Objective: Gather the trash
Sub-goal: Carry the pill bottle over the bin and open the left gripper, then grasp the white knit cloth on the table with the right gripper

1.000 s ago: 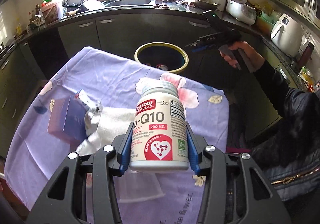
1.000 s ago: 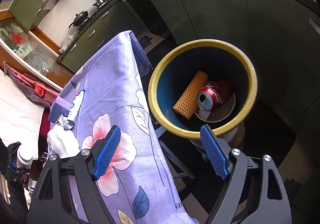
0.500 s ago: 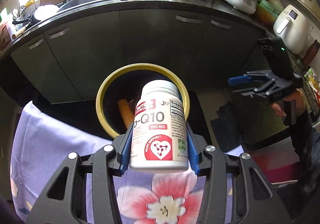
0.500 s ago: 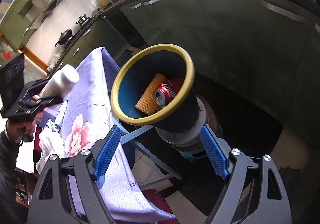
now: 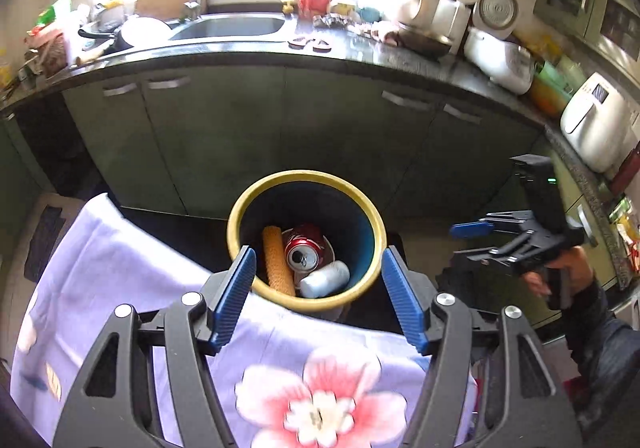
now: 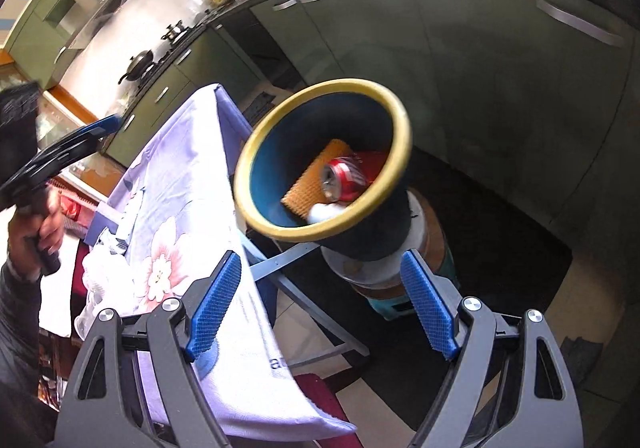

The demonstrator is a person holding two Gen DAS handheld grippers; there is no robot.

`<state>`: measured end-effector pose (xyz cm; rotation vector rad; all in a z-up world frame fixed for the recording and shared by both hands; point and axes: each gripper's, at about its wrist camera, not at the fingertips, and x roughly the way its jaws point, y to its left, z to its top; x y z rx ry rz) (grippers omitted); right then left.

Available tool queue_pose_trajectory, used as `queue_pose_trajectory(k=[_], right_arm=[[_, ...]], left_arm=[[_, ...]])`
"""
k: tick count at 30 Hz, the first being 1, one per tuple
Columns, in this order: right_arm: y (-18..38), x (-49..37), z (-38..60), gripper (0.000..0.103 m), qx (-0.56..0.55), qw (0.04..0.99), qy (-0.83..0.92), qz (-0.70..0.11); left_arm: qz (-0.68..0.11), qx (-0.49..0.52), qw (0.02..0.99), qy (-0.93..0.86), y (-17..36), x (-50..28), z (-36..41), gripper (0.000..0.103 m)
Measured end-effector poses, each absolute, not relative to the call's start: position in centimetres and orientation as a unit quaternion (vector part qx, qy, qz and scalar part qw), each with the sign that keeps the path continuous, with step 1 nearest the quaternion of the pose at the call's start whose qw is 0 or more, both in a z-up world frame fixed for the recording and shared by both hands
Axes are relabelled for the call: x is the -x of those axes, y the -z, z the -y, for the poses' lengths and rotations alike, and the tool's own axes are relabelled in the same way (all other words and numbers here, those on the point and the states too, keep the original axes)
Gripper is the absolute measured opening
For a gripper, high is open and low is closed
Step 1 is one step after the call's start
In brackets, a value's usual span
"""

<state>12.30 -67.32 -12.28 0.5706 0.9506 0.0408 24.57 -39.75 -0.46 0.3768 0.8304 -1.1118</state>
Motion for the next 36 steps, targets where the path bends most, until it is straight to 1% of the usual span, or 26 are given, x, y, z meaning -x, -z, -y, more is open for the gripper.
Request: queue_pose_trajectory(k=[6,9,11,14,17,23,27,29,30,31,32,33,34,36], right_arm=[[11.4,-14.0,62.8,0.081,-0.238,0.851,-0.063,-0.464],[10.5,-15.0,59.0,0.081,-0.205,0.852,-0.101,-0.47],[10.1,-15.6,55.8,0.081,-0.181,0.85,-0.132,-0.476],[9.7,-17.1,50.5,0.081,-0.151,0.839,-0.19,-0.488],[9.8,-18.6,45.3,0.081,-0.142,0.818,-0.246,-0.5],[11.3,-22.2,37.9,0.081,-0.118,0.782,-0.289,-0.539],[12.7,-23.4,36.0,0.081,-0.115,0.77,-0.281,-0.561],[12.9,-23.4,35.5,0.079,-0.111,0.767,-0.282,-0.565],[13.0,-23.5,35.3,0.072,-0.109,0.765,-0.283,-0.568],[13.2,-23.6,35.1,0.06,-0.109,0.761,-0.285,-0.572],[13.3,-23.7,34.8,0.051,-0.112,0.758,-0.286,-0.575],[13.4,-23.6,34.7,0.026,-0.113,0.756,-0.288,-0.577],[13.2,-23.6,34.5,0.006,-0.11,0.758,-0.287,-0.575],[12.5,-23.4,34.3,0.005,-0.104,0.767,-0.284,-0.566]], left_arm=[[-0.354,-0.129,0.806,0.457,-2.2,-19.8,29.5,0.07],[-0.36,-0.095,0.827,0.421,-2.7,-17.9,24.1,0.071],[-0.353,-0.083,0.843,0.397,-2.8,-16.8,20.9,0.071],[-0.343,-0.063,0.867,0.355,-2.6,-15.0,16.0,0.076],[-0.346,-0.031,0.879,0.328,-1.8,-13.6,11.6,0.076],[-0.35,0.001,0.891,0.289,-0.1,-11.1,5.8,0.077],[-0.344,0.0,0.899,0.27,0.7,-10.0,3.8,0.081],[-0.344,0.001,0.9,0.269,1.1,-9.8,3.5,0.081],[-0.345,0.004,0.899,0.271,1.3,-9.9,3.4,0.081],[-0.347,0.008,0.898,0.271,1.5,-9.9,3.3,0.081],[-0.349,0.011,0.897,0.272,1.7,-10.1,3.2,0.081],[-0.35,0.013,0.896,0.273,1.8,-10.1,3.2,0.081],[-0.35,0.014,0.896,0.274,1.9,-10.1,3.0,0.081],[-0.35,0.015,0.895,0.275,2.1,-10.2,3.1,0.081]])
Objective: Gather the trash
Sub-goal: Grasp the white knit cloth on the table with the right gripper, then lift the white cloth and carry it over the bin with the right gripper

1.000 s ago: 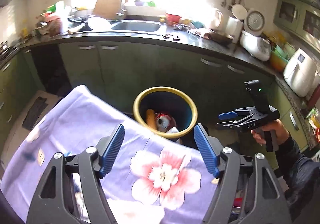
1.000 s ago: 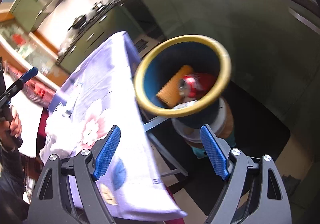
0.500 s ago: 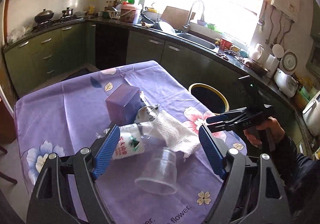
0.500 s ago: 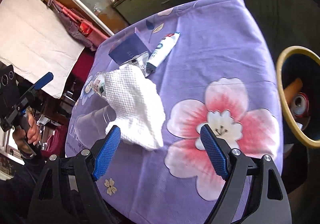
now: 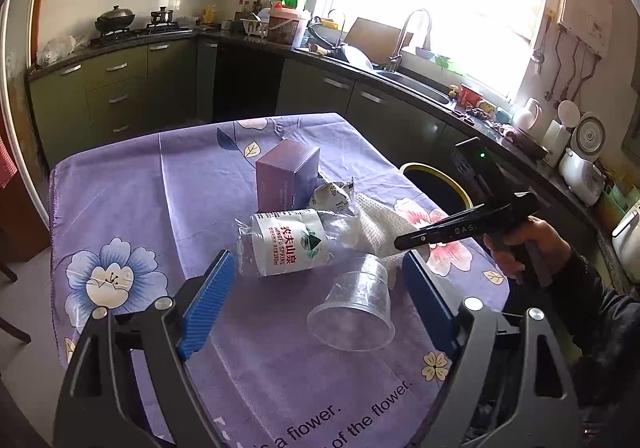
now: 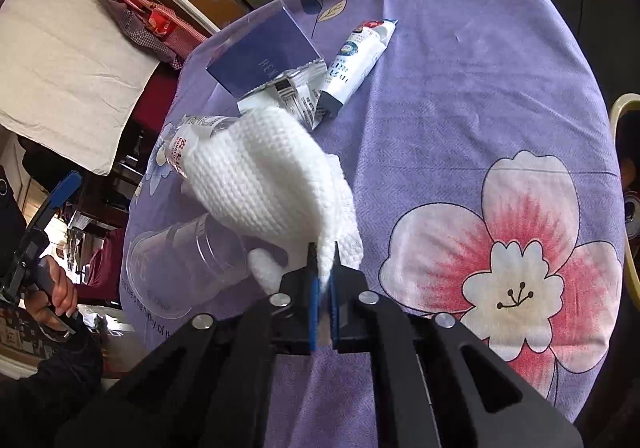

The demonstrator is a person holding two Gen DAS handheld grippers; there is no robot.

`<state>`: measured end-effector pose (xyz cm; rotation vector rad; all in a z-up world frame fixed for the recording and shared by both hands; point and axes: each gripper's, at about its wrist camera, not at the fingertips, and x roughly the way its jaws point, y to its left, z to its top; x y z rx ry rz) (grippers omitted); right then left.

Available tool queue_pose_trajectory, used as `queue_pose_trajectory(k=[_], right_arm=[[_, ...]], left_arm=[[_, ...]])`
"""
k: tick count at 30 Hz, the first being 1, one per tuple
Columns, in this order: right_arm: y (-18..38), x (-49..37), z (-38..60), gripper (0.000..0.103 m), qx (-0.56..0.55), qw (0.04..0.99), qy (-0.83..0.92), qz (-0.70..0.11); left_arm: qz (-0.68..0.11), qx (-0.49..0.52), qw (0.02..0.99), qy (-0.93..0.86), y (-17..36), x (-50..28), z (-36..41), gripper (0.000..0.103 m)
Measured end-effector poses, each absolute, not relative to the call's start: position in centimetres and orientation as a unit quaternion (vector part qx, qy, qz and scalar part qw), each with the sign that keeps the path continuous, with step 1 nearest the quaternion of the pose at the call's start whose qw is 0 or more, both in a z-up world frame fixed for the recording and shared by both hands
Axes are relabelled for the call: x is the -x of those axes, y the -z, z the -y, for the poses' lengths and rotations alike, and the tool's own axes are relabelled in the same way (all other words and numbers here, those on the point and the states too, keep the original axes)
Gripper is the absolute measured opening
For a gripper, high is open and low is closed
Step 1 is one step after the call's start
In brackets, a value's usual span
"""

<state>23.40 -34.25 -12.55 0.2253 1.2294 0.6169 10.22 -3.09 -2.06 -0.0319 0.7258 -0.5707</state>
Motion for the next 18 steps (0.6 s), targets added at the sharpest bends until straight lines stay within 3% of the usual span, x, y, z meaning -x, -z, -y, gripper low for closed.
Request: queue_pose_trajectory(k=[18], right_arm=[[1.4,-19.0,40.4,0.005,-0.135,0.839,-0.284,-0.444]], left_arm=[[-0.343,-0.015,0.895,0.284,1.8,-9.1,4.1,0.081]])
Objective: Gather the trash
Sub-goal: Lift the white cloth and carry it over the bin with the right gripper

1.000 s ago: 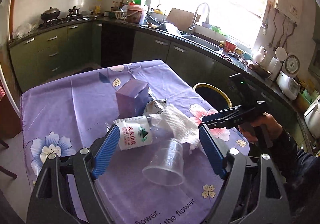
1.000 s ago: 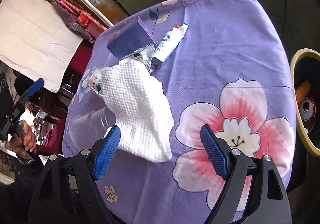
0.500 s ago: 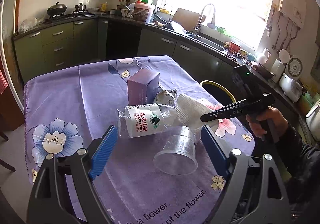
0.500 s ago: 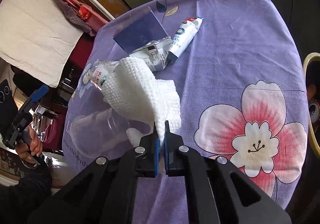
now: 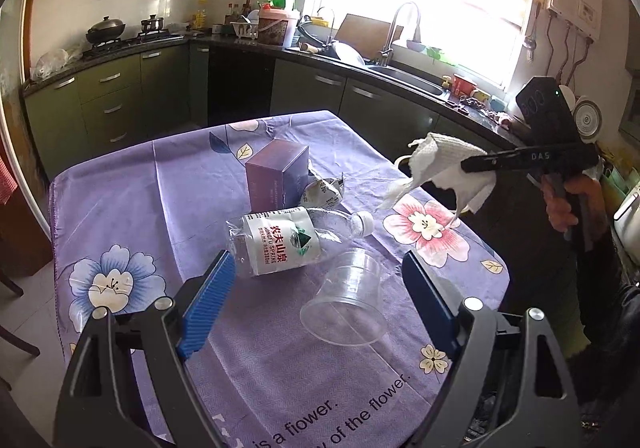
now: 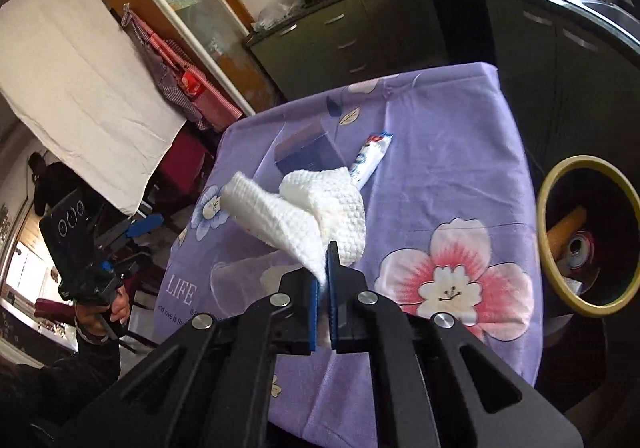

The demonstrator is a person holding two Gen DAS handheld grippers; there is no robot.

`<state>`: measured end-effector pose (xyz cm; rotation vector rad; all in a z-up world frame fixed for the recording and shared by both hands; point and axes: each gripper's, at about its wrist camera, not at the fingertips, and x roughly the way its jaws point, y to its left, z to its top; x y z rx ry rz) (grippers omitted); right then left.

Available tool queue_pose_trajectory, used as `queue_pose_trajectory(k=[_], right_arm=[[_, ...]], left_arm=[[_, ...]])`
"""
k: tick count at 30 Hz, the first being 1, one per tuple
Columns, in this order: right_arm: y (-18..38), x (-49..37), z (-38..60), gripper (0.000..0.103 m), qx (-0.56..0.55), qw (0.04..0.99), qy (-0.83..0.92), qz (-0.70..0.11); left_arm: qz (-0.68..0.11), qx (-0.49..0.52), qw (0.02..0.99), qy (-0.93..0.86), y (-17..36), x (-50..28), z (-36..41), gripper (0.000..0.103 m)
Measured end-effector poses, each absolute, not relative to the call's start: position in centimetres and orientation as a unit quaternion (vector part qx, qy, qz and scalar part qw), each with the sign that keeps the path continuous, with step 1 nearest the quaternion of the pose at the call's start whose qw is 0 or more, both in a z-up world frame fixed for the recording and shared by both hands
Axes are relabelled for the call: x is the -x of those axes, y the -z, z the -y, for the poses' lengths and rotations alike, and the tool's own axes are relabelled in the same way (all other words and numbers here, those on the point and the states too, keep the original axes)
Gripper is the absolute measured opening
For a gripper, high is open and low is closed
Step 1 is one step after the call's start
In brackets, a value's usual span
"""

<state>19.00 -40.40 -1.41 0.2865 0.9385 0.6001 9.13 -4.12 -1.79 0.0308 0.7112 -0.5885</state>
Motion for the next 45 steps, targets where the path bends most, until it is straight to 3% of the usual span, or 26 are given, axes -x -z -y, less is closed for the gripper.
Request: queue_pose_trajectory(k=[7,17,18,20,21,22,27,33,40,45], right_arm=[[1.2,-21.3,51.3,0.005,-0.183,0.873,-0.151,-0.426],[6.9,-28.7,62.9,0.007,-0.239,0.854,-0.006,-0.462],[7.6,-29.7,63.8,0.011,-0.246,0.851,0.008,-0.464],[9.2,-31.4,64.8,0.033,-0.248,0.841,0.024,-0.481],[10.2,-32.2,65.3,0.063,-0.249,0.832,0.035,-0.494],[11.4,-33.1,65.5,0.075,-0.239,0.82,0.042,-0.518],[14.6,-33.1,65.8,0.072,-0.233,0.801,0.038,-0.55],[13.3,-31.0,66.1,0.073,-0.234,0.811,0.029,-0.535],[10.9,-30.2,67.0,0.078,-0.309,0.809,0.012,-0.5],[10.5,-30.6,66.8,0.078,-0.289,0.809,0.014,-0.511]], left_arm=[[-0.34,-0.03,0.892,0.296,1.5,-8.4,5.3,0.082],[-0.354,-0.048,0.885,0.299,1.8,-9.4,7.0,0.082],[-0.355,-0.05,0.884,0.299,1.8,-9.5,7.2,0.082],[-0.359,-0.053,0.882,0.3,1.9,-9.6,7.6,0.082],[-0.361,-0.056,0.881,0.301,1.9,-9.6,7.8,0.082],[-0.361,-0.059,0.88,0.303,2.0,-9.7,8.0,0.082],[-0.361,-0.073,0.874,0.315,2.0,-9.5,9.0,0.082],[-0.362,-0.087,0.869,0.326,2.1,-9.3,9.9,0.085],[-0.364,-0.092,0.864,0.335,2.1,-8.8,10.5,0.085],[-0.369,-0.1,0.861,0.335,2.3,-8.7,10.8,0.085]])
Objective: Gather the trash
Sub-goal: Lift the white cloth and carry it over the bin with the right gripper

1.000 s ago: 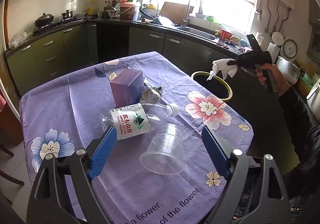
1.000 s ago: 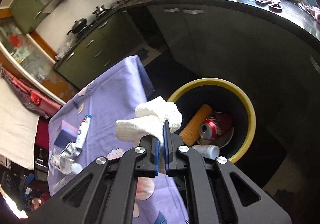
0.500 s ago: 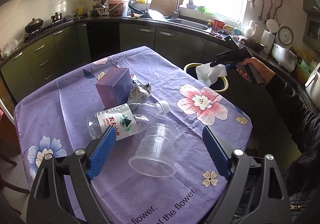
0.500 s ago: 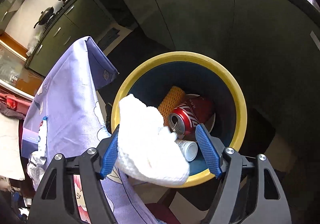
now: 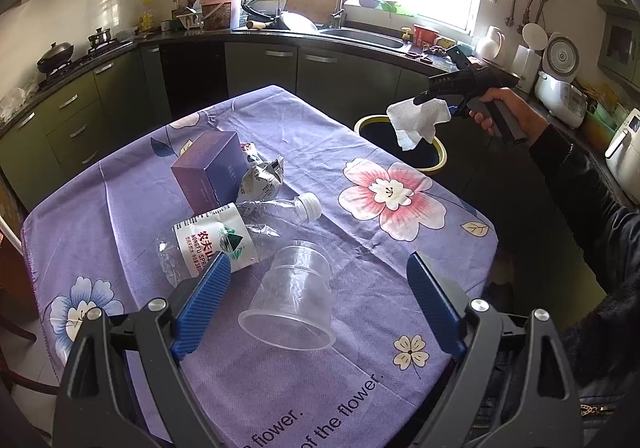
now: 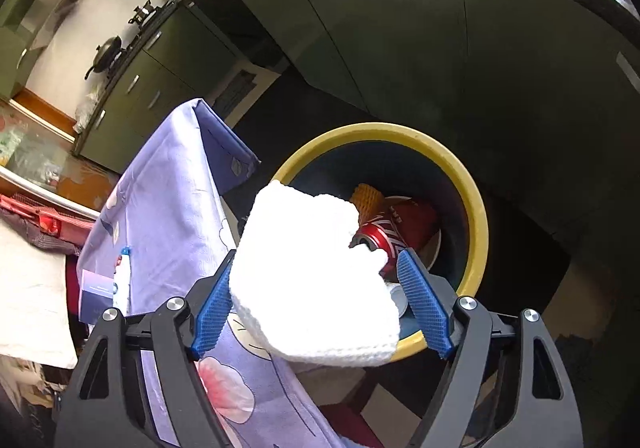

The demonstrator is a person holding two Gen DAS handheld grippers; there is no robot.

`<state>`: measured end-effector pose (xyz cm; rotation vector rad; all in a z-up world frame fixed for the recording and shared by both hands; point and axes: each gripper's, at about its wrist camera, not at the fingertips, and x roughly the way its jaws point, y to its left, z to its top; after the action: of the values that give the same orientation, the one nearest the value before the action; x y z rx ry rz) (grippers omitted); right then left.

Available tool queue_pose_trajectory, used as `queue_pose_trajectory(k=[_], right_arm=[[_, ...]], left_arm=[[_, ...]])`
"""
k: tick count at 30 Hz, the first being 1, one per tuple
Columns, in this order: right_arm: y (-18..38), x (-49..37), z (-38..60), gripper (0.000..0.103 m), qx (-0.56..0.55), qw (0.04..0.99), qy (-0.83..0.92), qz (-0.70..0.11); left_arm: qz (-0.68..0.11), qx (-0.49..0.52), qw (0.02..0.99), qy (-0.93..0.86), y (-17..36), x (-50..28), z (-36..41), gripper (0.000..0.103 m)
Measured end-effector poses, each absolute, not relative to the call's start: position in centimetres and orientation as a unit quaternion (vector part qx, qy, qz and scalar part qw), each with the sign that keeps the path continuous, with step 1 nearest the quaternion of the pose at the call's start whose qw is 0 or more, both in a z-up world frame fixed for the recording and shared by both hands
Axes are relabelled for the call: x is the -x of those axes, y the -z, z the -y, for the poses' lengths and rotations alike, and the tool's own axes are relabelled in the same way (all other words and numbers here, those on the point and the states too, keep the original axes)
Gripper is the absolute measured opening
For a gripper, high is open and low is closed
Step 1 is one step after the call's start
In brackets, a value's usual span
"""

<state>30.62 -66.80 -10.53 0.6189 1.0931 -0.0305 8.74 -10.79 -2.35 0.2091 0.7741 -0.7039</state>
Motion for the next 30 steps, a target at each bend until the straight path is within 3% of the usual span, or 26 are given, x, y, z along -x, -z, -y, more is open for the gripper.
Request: queue_pose_trajectory(k=[16,24,30], right_arm=[[9.6,-30.8,66.6,0.08,-0.297,0.81,0.018,-0.505],[7.8,-30.2,67.1,0.08,-0.305,0.816,-0.01,-0.491],[5.7,-29.7,68.8,0.08,-0.306,0.824,-0.034,-0.475]], left_arm=[[-0.372,-0.115,0.835,0.389,1.8,-8.9,15.1,0.085],[-0.366,-0.155,0.794,0.46,-0.5,-9.4,26.0,0.085],[-0.362,-0.141,0.788,0.477,0.7,-11.9,36.5,0.085]])
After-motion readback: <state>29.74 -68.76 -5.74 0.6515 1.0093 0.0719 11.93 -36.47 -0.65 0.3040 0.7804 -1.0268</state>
